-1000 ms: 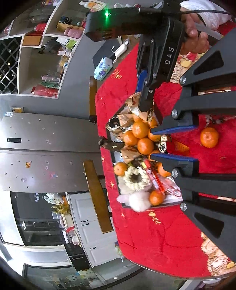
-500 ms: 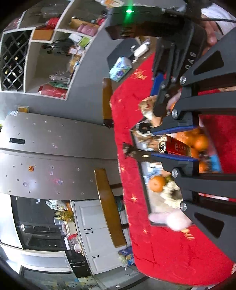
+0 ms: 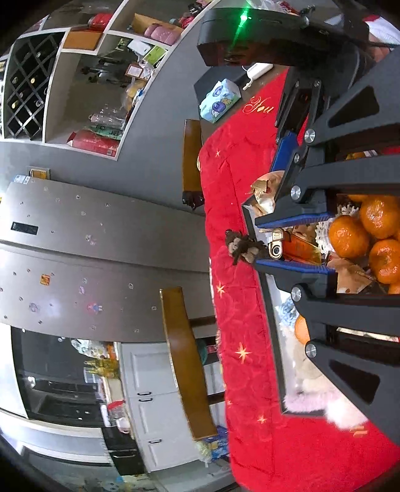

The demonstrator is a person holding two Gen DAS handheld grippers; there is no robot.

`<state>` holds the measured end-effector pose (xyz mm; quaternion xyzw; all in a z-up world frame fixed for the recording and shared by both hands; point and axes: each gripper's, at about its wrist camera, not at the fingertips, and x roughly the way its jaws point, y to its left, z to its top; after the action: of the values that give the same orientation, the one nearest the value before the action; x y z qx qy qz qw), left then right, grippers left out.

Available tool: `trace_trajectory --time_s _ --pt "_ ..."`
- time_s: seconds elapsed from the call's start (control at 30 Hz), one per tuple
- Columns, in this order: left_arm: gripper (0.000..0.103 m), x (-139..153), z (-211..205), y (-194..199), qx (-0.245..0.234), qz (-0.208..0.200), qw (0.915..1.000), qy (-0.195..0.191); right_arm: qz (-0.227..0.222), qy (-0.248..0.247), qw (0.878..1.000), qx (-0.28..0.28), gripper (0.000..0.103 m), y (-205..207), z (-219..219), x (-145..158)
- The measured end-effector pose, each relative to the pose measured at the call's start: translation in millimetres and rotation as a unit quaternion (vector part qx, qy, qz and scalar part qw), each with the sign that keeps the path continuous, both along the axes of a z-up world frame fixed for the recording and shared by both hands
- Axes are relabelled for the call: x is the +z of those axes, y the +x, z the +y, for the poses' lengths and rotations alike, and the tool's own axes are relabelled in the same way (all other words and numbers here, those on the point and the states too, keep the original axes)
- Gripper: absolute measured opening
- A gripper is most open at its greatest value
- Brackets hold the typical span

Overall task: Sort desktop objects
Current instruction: 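Drop the gold box into the tray with the left tool while the right tool releases the packet, then withdraw both open tools from the tray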

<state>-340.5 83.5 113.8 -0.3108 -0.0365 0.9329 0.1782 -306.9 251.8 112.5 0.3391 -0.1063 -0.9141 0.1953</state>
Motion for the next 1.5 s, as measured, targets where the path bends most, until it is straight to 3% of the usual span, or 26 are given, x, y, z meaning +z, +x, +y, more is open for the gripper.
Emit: trace_trajectory --time_s 0.1,0.3,0.5,0.63,0.67,0.7,0.73,0.77,0.8,0.87,0.93,1.2,1.5 --pt "0.022 -12.0 2.8 -6.4 -0.008 -0.022 0.9997 -0.006 -0.002 0.012 1.0 -0.001 0.029 -3.4 -3.7 -11.4" --pt "0.022 -19.0 1.4 -6.3 -0.002 -0.02 0.9997 -0.015 -0.005 0.029 1.0 -0.002 0.029 -6.0 -6.4 -27.0" --pt "0.022 -21.9 2.3 -6.3 0.009 -0.011 0.9994 -0.031 -0.001 0.023 1.0 0.004 0.03 -1.8 -4.4 -24.9" --pt "0.022 -25.1 1.0 -10.0 0.012 -0.031 0.9989 -0.032 -0.004 0.026 1.0 0.006 0.035 -2.7 -5.0 -23.7" --pt "0.026 -25.3 0.0 -10.7 0.019 -0.032 0.9987 -0.035 -0.002 0.027 1.0 0.007 0.038 -1.9 -4.6 -22.5" --pt "0.032 -25.2 -1.3 -11.3 0.027 -0.032 0.9982 -0.042 -0.001 0.029 1.0 0.008 0.048 -1.6 -4.8 -21.5" --pt "0.047 -24.9 -1.7 -12.9 0.043 -0.032 0.997 -0.056 0.0 0.029 1.0 0.01 0.055 -0.8 -4.9 -20.3" --pt "0.063 -24.7 -2.7 -14.0 0.057 -0.032 0.9955 -0.069 0.003 0.029 1.0 0.009 0.055 0.0 -3.9 -19.0" --pt "0.071 -24.4 -6.6 -15.6 0.074 -0.031 0.9938 -0.077 0.006 0.032 0.999 0.005 0.058 0.0 -2.7 -18.3" --pt "0.102 -25.0 -15.9 -18.7 0.093 -0.033 0.9926 -0.071 0.011 0.034 0.999 -0.006 0.071 -0.2 1.1 -16.2" --pt "0.103 -26.3 -23.3 -21.1 0.095 -0.036 0.9931 -0.058 0.012 0.024 1.0 -0.017 0.103 -1.2 8.8 -14.1" --pt "0.103 -24.3 -18.2 -17.5 0.101 -0.015 0.9904 -0.093 0.021 -0.062 0.996 -0.053 0.103 -1.9 35.5 -8.4" --pt "0.103 -7.6 -16.9 -4.0 0.114 0.03 0.9881 -0.1 0.042 -0.062 0.995 -0.062 0.103 1.7 41.2 -0.7"
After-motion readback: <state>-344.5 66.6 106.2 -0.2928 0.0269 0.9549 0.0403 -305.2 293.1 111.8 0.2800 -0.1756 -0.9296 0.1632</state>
